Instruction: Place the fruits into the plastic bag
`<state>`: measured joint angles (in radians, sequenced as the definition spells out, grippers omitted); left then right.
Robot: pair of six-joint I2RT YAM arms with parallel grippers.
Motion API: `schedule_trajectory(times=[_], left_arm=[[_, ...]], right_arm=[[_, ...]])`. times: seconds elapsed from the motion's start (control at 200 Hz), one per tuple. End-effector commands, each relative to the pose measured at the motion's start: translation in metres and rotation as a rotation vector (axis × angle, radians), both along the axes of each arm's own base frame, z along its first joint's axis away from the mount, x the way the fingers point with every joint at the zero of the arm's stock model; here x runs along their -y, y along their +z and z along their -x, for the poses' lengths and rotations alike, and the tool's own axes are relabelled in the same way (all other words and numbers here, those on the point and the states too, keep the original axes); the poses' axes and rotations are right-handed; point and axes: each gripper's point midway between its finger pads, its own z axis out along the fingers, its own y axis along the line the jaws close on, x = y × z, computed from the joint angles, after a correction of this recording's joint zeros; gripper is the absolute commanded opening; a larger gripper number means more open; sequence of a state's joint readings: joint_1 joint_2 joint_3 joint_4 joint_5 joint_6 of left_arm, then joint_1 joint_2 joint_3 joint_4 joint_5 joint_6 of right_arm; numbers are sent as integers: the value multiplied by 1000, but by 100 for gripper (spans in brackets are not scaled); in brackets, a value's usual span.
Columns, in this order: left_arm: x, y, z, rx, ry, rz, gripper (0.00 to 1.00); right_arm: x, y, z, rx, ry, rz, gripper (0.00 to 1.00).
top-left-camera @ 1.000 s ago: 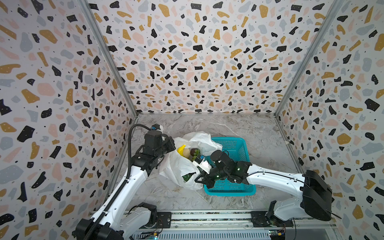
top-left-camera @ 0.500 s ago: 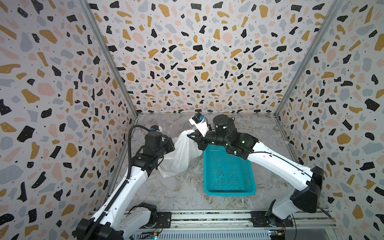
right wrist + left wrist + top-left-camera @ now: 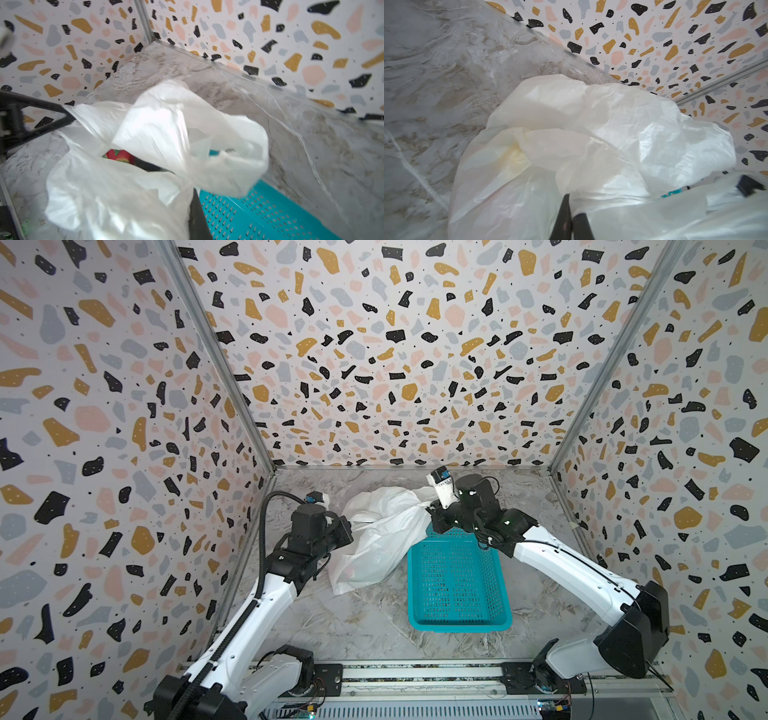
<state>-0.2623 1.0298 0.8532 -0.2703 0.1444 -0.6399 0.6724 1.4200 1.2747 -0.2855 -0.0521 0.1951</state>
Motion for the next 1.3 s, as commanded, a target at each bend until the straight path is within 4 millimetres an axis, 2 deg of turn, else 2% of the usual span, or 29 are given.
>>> schedule_trajectory(times=[0.0, 0.04, 0.07, 0.095, 0.14, 0.165, 0.215, 0.275, 0.295, 0.31, 0.436, 0.531, 0.646, 0.766, 0.866, 1.021, 1.126, 1.186, 1.292], left_arm=[[-4, -4, -2, 5, 15, -6, 0], [-4, -3, -3, 11, 15, -8, 0], [-5, -2, -3, 13, 20, -13, 0], [-7, 0, -5, 18, 26, -21, 0], [-11, 3, -7, 22, 46, -39, 11], [-14, 5, -8, 25, 61, -50, 21], [-23, 10, -11, 31, 105, -83, 47], [-37, 18, -14, 43, 165, -129, 78], [-41, 21, -15, 47, 186, -145, 95], [-45, 23, -16, 49, 202, -156, 100], [-81, 40, -21, 73, 370, -254, 100], [-120, 41, -19, 66, 562, -356, 100], [-168, 27, -9, 42, 809, -523, 100], [-191, -3, 2, 30, 951, -640, 100], [-201, -28, 11, 43, 1028, -669, 100], [-223, -52, 36, 24, 1169, -870, 100], [-223, -63, 30, 9, 1157, -929, 99], [-223, -72, 24, 10, 1150, -927, 99], [-215, -96, 4, 18, 1059, -874, 100]], right_arm=[[34, 32, -3, 41, -118, -114, 0], [38, 30, -1, 38, -114, -121, 5], [40, 28, 2, 35, -105, -127, 13], [41, 28, 4, 35, -97, -133, 25], [45, 28, 9, 39, -91, -140, 51], [47, 29, 11, 46, -90, -143, 59], [53, 33, 16, 68, -95, -153, 69], [65, 38, 18, 99, -128, -164, 75], [70, 39, 19, 108, -145, -167, 77], [75, 40, 19, 114, -162, -168, 78], [125, 34, 12, 136, -347, -166, 84], [181, 15, 6, 139, -582, -125, 89], [251, -17, 7, 139, -857, -83, 96], [293, -49, 12, 150, -1007, -44, 99], [310, -79, 15, 200, -1068, 22, 99], [313, -127, 15, 253, -1054, 70, 99], [316, -155, 13, 252, -1059, 154, 99], [318, -157, 4, 248, -1076, 183, 99], [314, -140, -11, 364, -1038, 168, 99]])
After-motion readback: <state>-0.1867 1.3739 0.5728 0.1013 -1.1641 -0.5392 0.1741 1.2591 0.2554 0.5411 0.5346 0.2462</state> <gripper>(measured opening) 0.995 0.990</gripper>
